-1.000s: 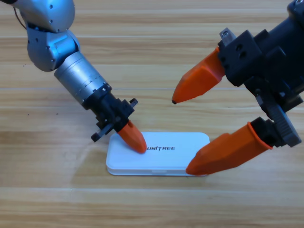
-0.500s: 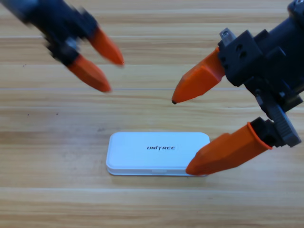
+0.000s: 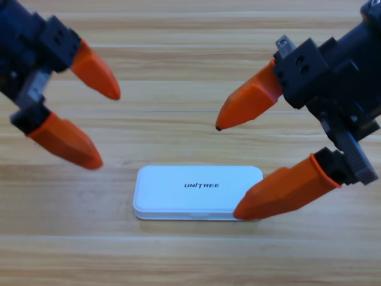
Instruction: Clean up eraser and pencils
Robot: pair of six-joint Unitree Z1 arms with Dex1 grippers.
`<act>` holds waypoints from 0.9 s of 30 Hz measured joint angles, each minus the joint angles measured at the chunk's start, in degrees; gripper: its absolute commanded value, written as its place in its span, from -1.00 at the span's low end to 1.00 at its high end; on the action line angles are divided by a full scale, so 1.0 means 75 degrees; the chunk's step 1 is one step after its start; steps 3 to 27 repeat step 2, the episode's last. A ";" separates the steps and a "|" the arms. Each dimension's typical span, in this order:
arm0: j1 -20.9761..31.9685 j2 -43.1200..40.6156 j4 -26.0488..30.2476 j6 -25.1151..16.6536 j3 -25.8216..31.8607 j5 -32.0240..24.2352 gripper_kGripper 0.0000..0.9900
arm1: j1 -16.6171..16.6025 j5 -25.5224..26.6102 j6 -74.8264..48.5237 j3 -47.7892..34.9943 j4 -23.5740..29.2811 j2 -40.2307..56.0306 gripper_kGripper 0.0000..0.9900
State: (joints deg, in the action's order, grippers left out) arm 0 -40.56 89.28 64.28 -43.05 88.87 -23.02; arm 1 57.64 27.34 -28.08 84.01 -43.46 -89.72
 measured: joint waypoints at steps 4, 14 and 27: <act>-0.0201 0.0071 0.0000 0.0333 0.0000 0.0148 1.00 | 0.0000 0.0000 0.0000 0.0000 0.0000 0.0000 0.94; -0.0201 0.0071 0.0000 0.0333 0.0000 0.0148 1.00 | 0.0000 0.0000 0.0000 0.0000 0.0000 0.0000 0.94; -0.0201 0.0071 0.0000 0.0333 0.0000 0.0148 1.00 | 0.0000 0.0000 0.0000 0.0000 0.0000 0.0000 0.94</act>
